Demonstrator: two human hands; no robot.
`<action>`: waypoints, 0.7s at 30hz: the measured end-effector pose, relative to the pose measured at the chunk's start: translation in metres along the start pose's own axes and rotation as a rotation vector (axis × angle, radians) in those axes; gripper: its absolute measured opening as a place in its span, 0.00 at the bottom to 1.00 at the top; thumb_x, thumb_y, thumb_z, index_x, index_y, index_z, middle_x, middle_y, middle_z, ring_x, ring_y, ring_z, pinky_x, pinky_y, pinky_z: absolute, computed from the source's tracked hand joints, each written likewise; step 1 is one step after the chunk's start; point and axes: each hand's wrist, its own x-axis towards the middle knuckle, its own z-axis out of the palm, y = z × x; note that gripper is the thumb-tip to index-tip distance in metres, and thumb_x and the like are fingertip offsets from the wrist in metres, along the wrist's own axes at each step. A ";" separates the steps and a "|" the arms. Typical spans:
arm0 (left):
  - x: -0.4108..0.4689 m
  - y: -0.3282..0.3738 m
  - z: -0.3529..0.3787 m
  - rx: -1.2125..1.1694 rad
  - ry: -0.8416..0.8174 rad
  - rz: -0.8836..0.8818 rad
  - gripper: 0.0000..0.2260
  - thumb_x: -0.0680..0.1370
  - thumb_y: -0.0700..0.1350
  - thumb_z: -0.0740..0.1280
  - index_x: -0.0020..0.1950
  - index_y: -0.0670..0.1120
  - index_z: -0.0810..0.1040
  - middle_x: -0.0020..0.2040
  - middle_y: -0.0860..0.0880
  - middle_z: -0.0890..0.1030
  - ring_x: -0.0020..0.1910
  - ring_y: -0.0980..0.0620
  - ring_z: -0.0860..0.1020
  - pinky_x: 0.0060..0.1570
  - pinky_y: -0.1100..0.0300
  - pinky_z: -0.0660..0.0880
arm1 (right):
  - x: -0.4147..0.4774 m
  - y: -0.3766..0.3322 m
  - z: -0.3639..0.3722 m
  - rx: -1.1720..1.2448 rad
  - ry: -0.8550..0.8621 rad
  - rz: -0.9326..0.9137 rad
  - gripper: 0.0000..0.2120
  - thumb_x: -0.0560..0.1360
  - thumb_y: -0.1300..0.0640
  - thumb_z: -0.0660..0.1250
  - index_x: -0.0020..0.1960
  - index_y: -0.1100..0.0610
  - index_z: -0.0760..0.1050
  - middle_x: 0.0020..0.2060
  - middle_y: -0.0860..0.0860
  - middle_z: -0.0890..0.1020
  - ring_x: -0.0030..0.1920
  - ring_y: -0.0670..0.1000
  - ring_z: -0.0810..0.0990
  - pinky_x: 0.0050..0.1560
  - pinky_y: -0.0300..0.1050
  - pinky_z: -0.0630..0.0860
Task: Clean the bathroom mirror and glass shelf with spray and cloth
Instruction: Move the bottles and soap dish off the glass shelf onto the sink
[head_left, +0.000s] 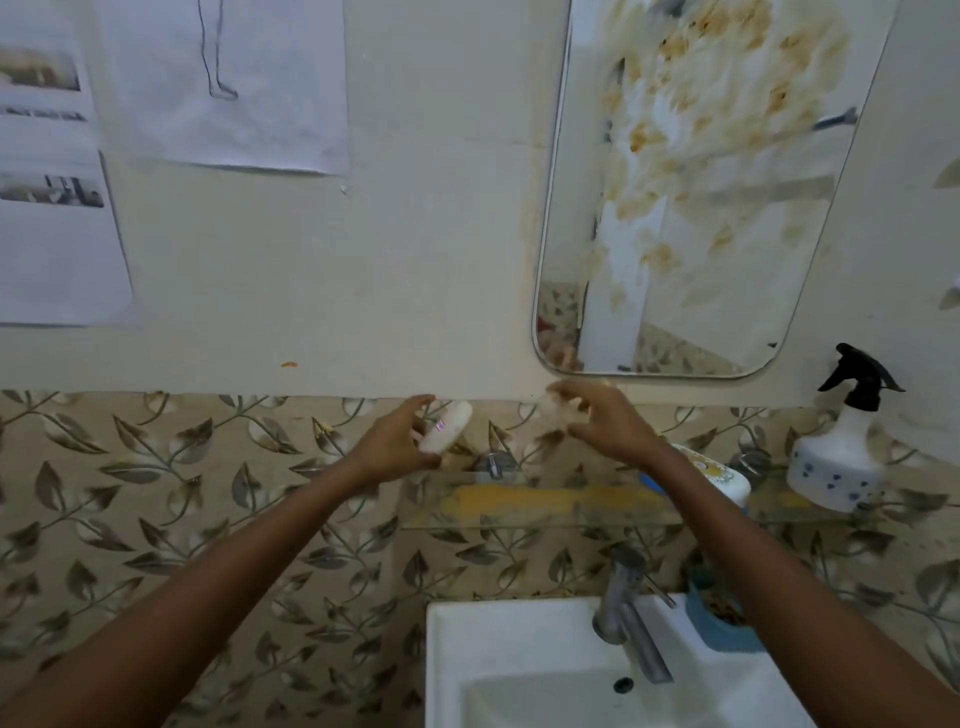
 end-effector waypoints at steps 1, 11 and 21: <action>-0.009 0.005 -0.005 -0.051 0.025 0.005 0.37 0.66 0.40 0.77 0.72 0.46 0.64 0.54 0.46 0.76 0.42 0.53 0.76 0.37 0.67 0.72 | -0.008 -0.003 -0.009 0.100 0.066 0.011 0.25 0.69 0.67 0.69 0.64 0.55 0.72 0.53 0.53 0.79 0.48 0.53 0.76 0.43 0.37 0.69; -0.107 0.007 0.017 -0.388 -0.174 0.030 0.30 0.62 0.44 0.80 0.62 0.51 0.74 0.54 0.54 0.80 0.51 0.56 0.79 0.47 0.62 0.79 | -0.145 0.025 0.007 1.228 0.546 0.370 0.09 0.70 0.66 0.66 0.47 0.54 0.77 0.44 0.52 0.83 0.43 0.48 0.83 0.42 0.39 0.81; -0.108 -0.098 0.140 -0.240 -0.337 -0.126 0.25 0.60 0.41 0.80 0.53 0.54 0.75 0.50 0.55 0.80 0.47 0.52 0.80 0.39 0.66 0.76 | -0.267 0.029 0.137 1.922 0.338 0.699 0.22 0.82 0.56 0.47 0.71 0.68 0.60 0.70 0.65 0.65 0.73 0.58 0.61 0.75 0.46 0.51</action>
